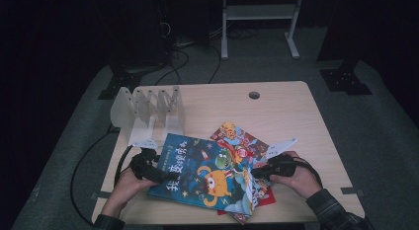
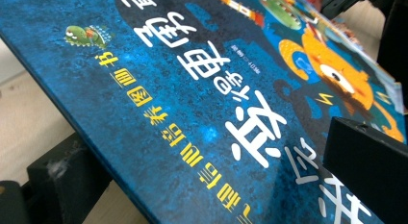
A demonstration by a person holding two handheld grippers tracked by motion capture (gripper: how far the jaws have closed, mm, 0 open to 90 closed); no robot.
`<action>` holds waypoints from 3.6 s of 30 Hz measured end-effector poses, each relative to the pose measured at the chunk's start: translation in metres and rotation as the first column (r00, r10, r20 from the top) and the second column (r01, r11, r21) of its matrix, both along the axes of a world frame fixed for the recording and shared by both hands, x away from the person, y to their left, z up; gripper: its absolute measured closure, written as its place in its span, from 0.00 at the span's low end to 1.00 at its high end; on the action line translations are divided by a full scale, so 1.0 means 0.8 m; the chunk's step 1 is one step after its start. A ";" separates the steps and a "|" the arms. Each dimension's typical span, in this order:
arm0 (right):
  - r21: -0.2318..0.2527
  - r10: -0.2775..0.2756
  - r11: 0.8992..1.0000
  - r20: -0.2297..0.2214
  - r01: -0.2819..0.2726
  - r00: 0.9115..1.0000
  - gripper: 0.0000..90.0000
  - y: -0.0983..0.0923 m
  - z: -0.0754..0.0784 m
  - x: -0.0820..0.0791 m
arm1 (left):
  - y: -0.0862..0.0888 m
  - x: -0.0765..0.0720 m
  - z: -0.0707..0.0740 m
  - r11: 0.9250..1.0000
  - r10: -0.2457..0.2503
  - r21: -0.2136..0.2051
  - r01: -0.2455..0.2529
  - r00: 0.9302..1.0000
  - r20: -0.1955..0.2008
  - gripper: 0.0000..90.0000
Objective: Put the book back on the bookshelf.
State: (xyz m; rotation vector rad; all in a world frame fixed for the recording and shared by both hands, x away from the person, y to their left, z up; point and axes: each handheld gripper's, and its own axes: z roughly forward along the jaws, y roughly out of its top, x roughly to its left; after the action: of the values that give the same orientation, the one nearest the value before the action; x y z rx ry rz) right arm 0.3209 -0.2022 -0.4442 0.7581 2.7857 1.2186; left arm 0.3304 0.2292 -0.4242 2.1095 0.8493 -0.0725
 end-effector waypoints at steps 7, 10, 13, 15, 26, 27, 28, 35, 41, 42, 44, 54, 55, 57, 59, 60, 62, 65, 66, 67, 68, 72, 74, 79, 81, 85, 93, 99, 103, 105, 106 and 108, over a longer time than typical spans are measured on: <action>-0.010 0.003 1.000 0.002 -0.003 1.000 0.95 0.000 0.001 0.001 | -0.004 0.004 0.019 1.000 -0.017 -0.016 0.018 1.000 0.018 0.00; -0.020 0.006 1.000 0.015 -0.006 1.000 0.92 0.001 0.002 0.001 | -0.006 0.006 0.026 1.000 -0.018 -0.019 0.018 1.000 0.000 0.00; -0.028 0.007 1.000 0.021 -0.006 1.000 0.89 0.001 0.003 0.002 | -0.004 0.008 0.037 0.999 -0.014 -0.038 0.014 1.000 0.004 0.06; -0.028 0.010 1.000 0.023 -0.009 1.000 0.89 0.001 0.002 0.002 | -0.004 0.008 0.044 0.999 -0.016 -0.050 0.017 1.000 0.008 0.07; -0.018 0.044 0.999 0.006 -0.044 0.999 0.87 0.004 0.002 0.001 | -0.013 0.008 0.082 0.997 -0.039 -0.070 0.042 0.998 0.045 0.14; -0.017 0.047 0.999 0.006 -0.047 0.999 0.87 0.004 0.002 0.002 | -0.016 0.008 0.091 0.996 -0.046 -0.076 0.049 0.998 0.048 0.14; -0.017 0.047 0.999 0.006 -0.047 0.999 0.87 0.004 0.002 0.002 | -0.016 0.008 0.091 0.996 -0.046 -0.076 0.049 0.998 0.048 0.14; -0.013 0.054 0.998 0.008 -0.053 0.999 0.84 0.007 0.002 0.001 | -0.023 0.013 0.112 0.996 -0.042 -0.078 0.045 0.998 0.038 0.19; -0.014 0.057 0.998 0.013 -0.057 0.998 0.83 0.009 0.002 0.001 | -0.029 0.024 0.130 0.997 -0.036 -0.063 0.037 0.999 0.015 0.28; -0.014 0.057 0.998 0.013 -0.057 0.998 0.83 0.010 0.002 0.000 | -0.030 0.027 0.135 0.998 -0.035 -0.059 0.035 0.999 0.005 0.32; -0.013 0.060 0.998 0.009 -0.060 0.998 0.81 0.012 0.003 0.000 | -0.031 0.030 0.139 0.998 -0.029 -0.055 0.029 1.000 0.000 0.36; -0.010 0.077 0.997 0.011 -0.077 0.997 0.80 0.019 0.003 -0.004 | -0.041 0.046 0.165 1.000 0.005 0.021 -0.004 1.000 -0.020 0.56; -0.011 0.077 0.997 0.011 -0.077 0.997 0.80 0.019 0.003 -0.004 | -0.041 0.047 0.168 1.000 -0.010 -0.005 0.010 1.000 -0.019 0.61; -0.010 0.076 0.997 0.013 -0.076 0.997 0.80 0.020 0.003 -0.004 | -0.046 0.048 0.176 0.999 -0.026 -0.020 0.026 1.000 -0.013 0.65; -0.011 0.075 0.997 0.014 -0.075 0.997 0.80 0.020 0.003 -0.005 | -0.049 0.049 0.180 0.999 -0.035 -0.017 0.035 0.999 -0.015 0.66; -0.013 0.077 0.997 0.014 -0.077 0.997 0.80 0.020 0.003 -0.005 | -0.051 0.051 0.182 0.999 -0.037 -0.015 0.037 0.999 -0.020 0.67; -0.011 0.075 0.997 0.015 -0.075 0.997 0.80 0.021 0.003 -0.005 | -0.053 0.053 0.185 0.999 -0.036 -0.011 0.036 0.999 -0.027 0.68; -0.005 0.084 0.996 0.016 -0.083 0.996 0.80 0.023 0.002 -0.007 | -0.056 0.058 0.192 0.999 -0.046 0.000 0.046 0.998 -0.031 0.70; 0.001 0.086 0.996 0.014 -0.086 0.996 0.79 0.024 0.002 -0.007 | -0.057 0.059 0.194 0.999 -0.047 0.002 0.047 0.998 -0.035 0.70; 0.005 0.089 0.996 0.009 -0.089 0.996 0.79 0.025 0.001 -0.008 | -0.058 0.060 0.197 0.999 -0.050 0.010 0.050 0.998 -0.039 0.71; 0.008 0.090 0.996 0.006 -0.090 0.996 0.78 0.026 0.001 -0.008 | -0.059 0.062 0.199 0.999 -0.051 0.012 0.052 0.998 -0.044 0.71; 0.016 0.089 0.996 0.003 -0.089 0.996 0.71 0.027 0.001 -0.007 | -0.067 0.068 0.208 0.997 -0.062 0.031 0.064 0.997 -0.055 0.73; 0.012 0.075 0.997 0.017 -0.076 0.997 0.67 0.026 0.001 -0.005 | -0.071 0.072 0.212 0.996 -0.071 0.043 0.073 0.996 -0.062 0.73; 0.012 0.008 1.000 0.051 -0.009 0.999 0.65 0.018 -0.001 0.001 | -0.081 0.083 0.221 0.995 -0.084 0.056 0.088 0.994 -0.071 0.75; 0.019 -0.008 1.000 0.056 0.007 0.998 0.65 0.015 -0.003 0.003 | -0.084 0.087 0.226 0.994 -0.087 0.062 0.091 0.994 -0.072 0.76; 0.016 -0.009 1.000 0.068 0.008 0.998 0.64 0.018 -0.003 0.001 | -0.092 0.093 0.240 0.991 -0.097 0.084 0.102 0.993 -0.062 0.79; 0.007 -0.014 1.000 0.083 0.014 0.996 0.64 0.019 -0.003 0.000 | -0.112 0.093 0.269 0.980 -0.139 0.138 0.143 0.990 -0.032 0.83; -0.011 -0.102 0.994 0.123 0.105 0.987 0.53 0.005 -0.005 0.011 | -0.123 0.089 0.283 0.974 -0.164 0.155 0.164 0.986 -0.015 0.85; -0.004 -0.175 0.984 0.149 0.178 0.973 0.42 -0.005 -0.009 0.019 | -0.127 0.088 0.290 0.970 -0.177 0.168 0.177 0.984 -0.018 0.87; -0.008 -0.201 0.979 0.158 0.205 0.967 0.40 -0.008 -0.010 0.021 | -0.128 0.087 0.293 0.967 -0.182 0.176 0.182 0.983 -0.019 0.88; -0.011 -0.212 0.976 0.167 0.216 0.963 0.40 -0.010 -0.010 0.022 | -0.128 0.086 0.295 0.966 -0.185 0.182 0.185 0.983 -0.018 0.89; -0.011 -0.229 0.972 0.185 0.235 0.956 0.39 -0.014 -0.010 0.025 | -0.129 0.084 0.298 0.963 -0.184 0.197 0.183 0.983 -0.012 0.89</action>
State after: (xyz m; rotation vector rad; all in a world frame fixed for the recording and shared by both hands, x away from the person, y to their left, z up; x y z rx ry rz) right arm 0.3408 -0.2131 -0.4519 0.8920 2.4818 1.1339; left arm 0.3977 0.1257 -0.1856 2.3706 0.6775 -0.0815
